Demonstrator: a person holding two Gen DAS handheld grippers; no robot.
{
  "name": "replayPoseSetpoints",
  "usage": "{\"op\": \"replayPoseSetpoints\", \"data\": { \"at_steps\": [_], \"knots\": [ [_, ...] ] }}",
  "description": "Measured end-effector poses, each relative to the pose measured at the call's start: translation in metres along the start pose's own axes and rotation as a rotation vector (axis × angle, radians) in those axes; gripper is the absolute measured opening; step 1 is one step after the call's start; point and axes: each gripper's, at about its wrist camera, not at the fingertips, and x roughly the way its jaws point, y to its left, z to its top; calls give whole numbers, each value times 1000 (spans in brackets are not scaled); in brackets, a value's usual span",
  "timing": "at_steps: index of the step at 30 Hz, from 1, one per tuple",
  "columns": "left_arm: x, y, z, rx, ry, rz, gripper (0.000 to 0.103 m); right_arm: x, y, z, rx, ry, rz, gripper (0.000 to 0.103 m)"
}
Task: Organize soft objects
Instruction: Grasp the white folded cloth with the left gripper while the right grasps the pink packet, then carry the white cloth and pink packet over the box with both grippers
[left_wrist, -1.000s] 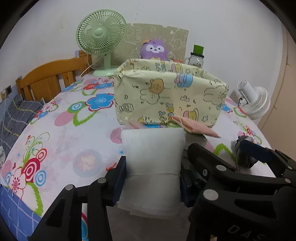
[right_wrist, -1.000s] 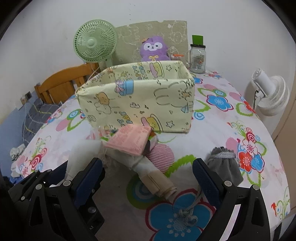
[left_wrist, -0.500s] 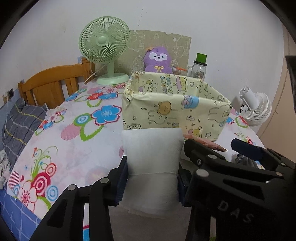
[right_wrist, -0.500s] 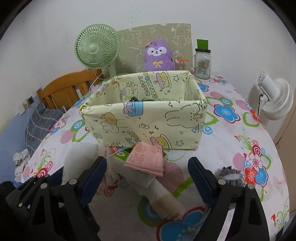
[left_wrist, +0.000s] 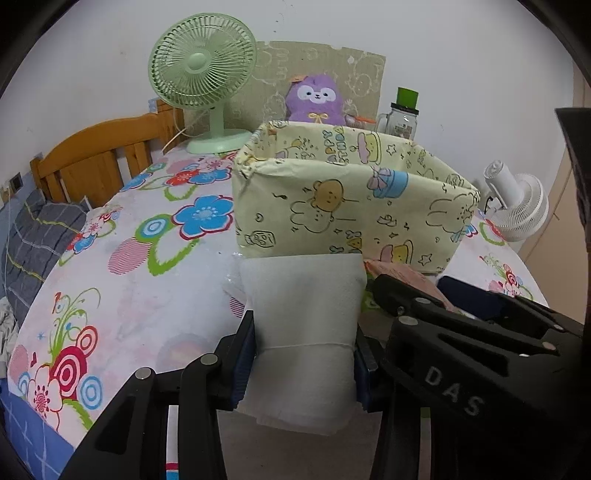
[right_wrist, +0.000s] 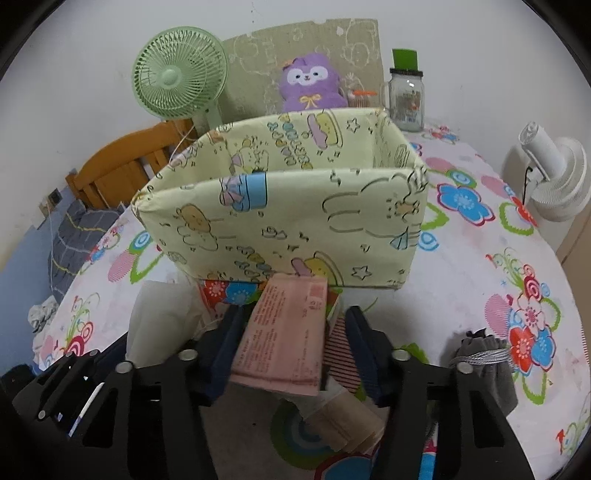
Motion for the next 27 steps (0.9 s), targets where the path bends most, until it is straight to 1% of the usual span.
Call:
{"op": "replayPoseSetpoints", "data": {
  "at_steps": [2,4,8,21,27],
  "knots": [
    [2,-2,-1,7,5,-1,46,1,1,-1,-4,1,7,48],
    [2,-2,-1,9,7,-1,46,0,4,-2,-18,-7,-5,47],
    [0,-2,0,14,4,3,45,-3,4,-1,-20,-13,-4,44],
    [-32,-8,5,20,-63,1,44,-41,7,0,-35,-92,-16,43],
    [-47,-13,13,33,-101,-4,44,-62,5,6,-29,-135,-22,43]
  ]
}}
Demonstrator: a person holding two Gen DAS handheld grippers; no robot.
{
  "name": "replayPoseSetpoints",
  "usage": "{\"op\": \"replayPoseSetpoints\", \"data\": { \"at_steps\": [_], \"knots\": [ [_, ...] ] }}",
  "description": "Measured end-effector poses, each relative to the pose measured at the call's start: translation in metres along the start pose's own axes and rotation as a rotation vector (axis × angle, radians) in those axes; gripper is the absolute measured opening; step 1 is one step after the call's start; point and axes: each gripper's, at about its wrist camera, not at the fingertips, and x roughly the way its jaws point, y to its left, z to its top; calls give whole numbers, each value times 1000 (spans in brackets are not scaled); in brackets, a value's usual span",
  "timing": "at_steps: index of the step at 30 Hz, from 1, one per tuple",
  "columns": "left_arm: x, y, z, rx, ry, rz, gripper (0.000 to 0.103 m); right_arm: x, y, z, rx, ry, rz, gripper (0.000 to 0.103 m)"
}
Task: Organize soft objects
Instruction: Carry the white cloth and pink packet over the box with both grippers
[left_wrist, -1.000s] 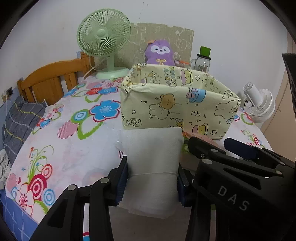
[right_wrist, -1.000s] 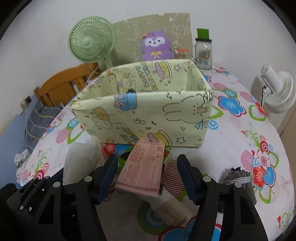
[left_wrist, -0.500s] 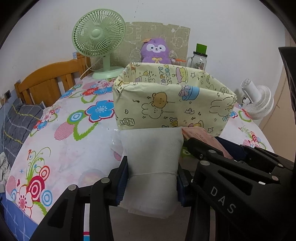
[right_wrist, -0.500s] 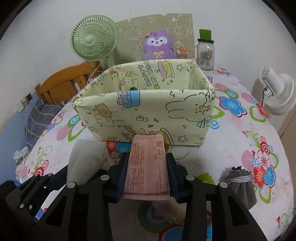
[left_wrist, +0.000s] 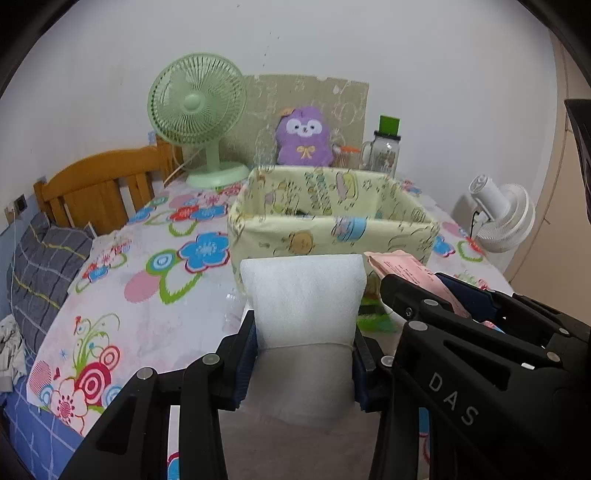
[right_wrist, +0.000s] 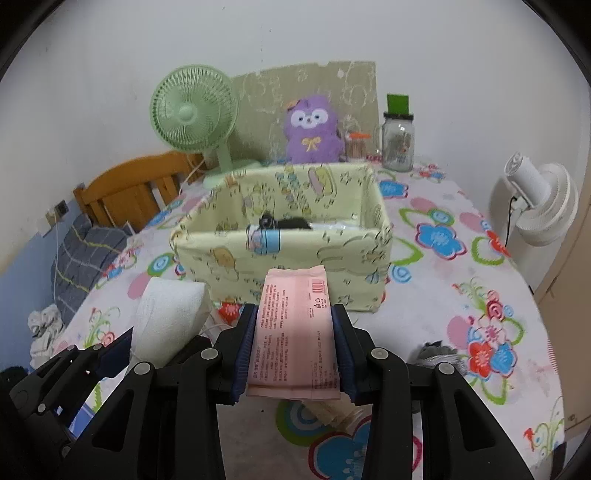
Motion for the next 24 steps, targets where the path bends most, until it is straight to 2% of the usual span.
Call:
{"op": "replayPoseSetpoints", "data": {
  "at_steps": [24],
  "knots": [
    [-45,-17,42,45,-129,-26,44,-64,-1,38,-19,-146,-66,43]
  ]
}}
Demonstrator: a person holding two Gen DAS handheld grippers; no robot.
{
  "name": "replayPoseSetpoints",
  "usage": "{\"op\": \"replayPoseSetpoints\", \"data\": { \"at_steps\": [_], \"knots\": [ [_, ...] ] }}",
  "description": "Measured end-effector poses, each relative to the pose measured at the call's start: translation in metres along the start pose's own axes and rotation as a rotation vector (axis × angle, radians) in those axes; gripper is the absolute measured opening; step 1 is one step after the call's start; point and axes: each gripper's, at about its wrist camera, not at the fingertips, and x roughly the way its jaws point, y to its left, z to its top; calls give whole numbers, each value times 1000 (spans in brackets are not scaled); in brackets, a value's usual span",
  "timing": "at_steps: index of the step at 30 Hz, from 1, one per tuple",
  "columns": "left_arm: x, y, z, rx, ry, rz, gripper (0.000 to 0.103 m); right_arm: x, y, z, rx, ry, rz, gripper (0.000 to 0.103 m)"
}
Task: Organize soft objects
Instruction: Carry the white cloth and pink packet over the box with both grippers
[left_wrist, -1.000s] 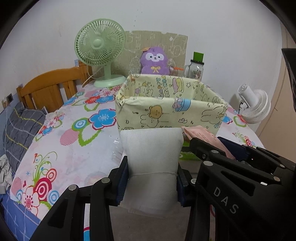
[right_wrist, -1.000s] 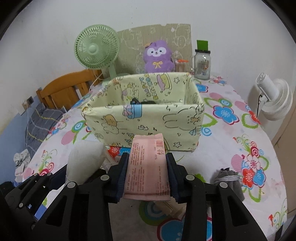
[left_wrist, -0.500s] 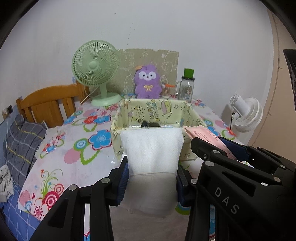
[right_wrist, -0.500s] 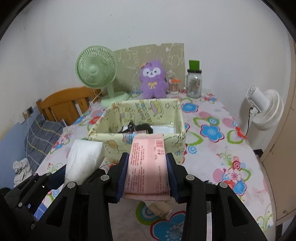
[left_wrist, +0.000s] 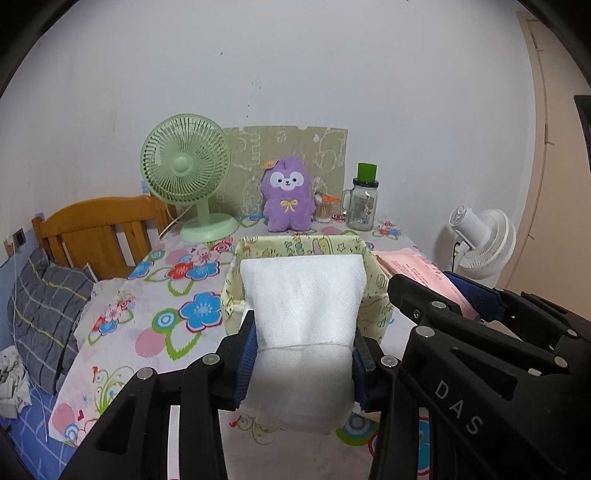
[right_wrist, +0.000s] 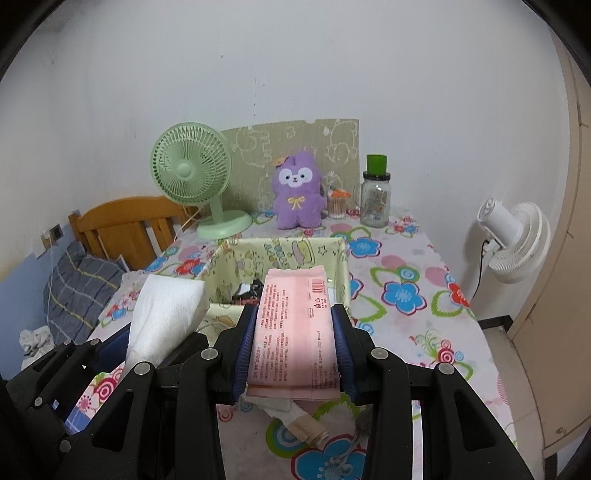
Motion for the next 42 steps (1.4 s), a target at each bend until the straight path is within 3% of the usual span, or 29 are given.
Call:
{"op": "replayPoseSetpoints", "data": {
  "at_steps": [12,42],
  "knots": [
    [11,-3,18,13,-21,-8,44,7,-5,18,4,-25,-16,43],
    [92,-8,72,43,-31,16,44,88,-21,74,-2,-34,0,43]
  ]
}}
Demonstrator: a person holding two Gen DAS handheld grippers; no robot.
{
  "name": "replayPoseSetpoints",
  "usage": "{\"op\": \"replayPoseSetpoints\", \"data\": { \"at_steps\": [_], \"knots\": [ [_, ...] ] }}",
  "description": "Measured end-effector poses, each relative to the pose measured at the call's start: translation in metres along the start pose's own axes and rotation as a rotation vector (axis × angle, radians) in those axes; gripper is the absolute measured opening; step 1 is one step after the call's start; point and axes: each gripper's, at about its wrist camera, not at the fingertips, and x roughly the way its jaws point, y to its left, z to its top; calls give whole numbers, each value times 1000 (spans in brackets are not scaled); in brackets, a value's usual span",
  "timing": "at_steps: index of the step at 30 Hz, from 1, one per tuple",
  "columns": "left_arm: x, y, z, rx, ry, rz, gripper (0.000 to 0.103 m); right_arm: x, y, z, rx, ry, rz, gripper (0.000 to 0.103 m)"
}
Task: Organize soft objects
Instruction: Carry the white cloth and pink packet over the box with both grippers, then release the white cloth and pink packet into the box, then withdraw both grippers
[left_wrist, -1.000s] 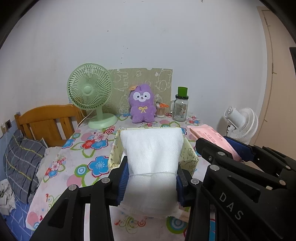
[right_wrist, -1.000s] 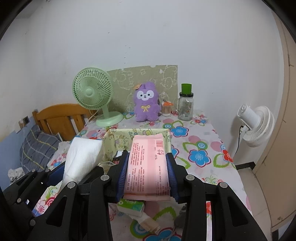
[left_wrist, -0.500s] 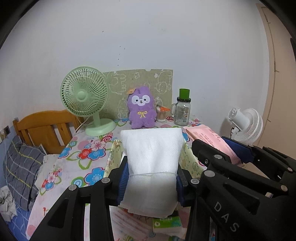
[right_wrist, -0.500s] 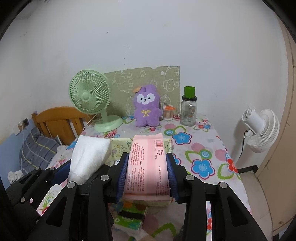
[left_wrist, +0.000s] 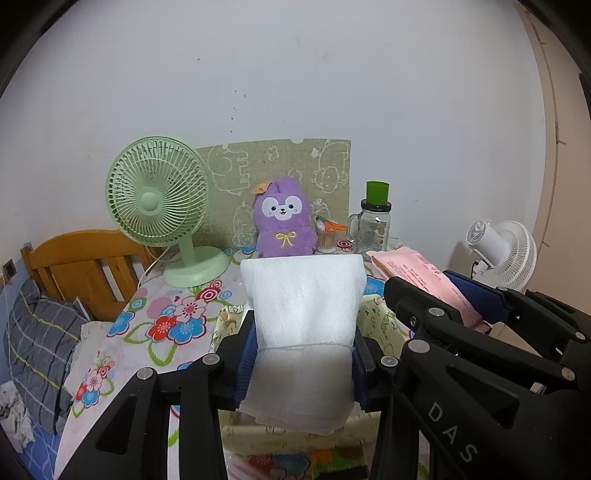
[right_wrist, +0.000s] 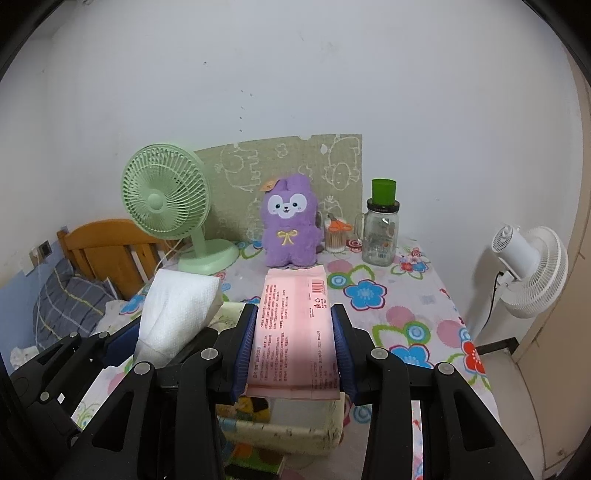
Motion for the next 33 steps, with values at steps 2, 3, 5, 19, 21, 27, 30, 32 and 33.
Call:
{"op": "replayPoseSetpoints", "data": {
  "at_steps": [2,3,5,19,21,27,30,32,33],
  "knots": [
    [8,0,1,-2,7,-2,44,8,-2,2,2,7,-4,43],
    [11,0,1,-2,12,-3,44,12,-3,2,3,12,-4,43],
    [18,1,1,-4,22,-2,44,21,-5,1,7,26,-4,43],
    [62,7,-11,-37,120,-3,84,61,-9,-9,16,102,27,43],
    [64,8,-12,-34,128,-8,87,64,-9,-11,16,111,39,43],
    [71,11,-15,-20,155,-3,91,76,-6,-14,7,142,66,43],
    [74,12,-16,-21,165,-3,91,80,-4,-16,4,152,78,44],
    [75,13,-17,-21,172,-6,92,82,-4,-17,2,161,81,56],
    [76,14,-18,-22,174,-6,92,83,-4,-17,1,164,75,65]
  ]
}}
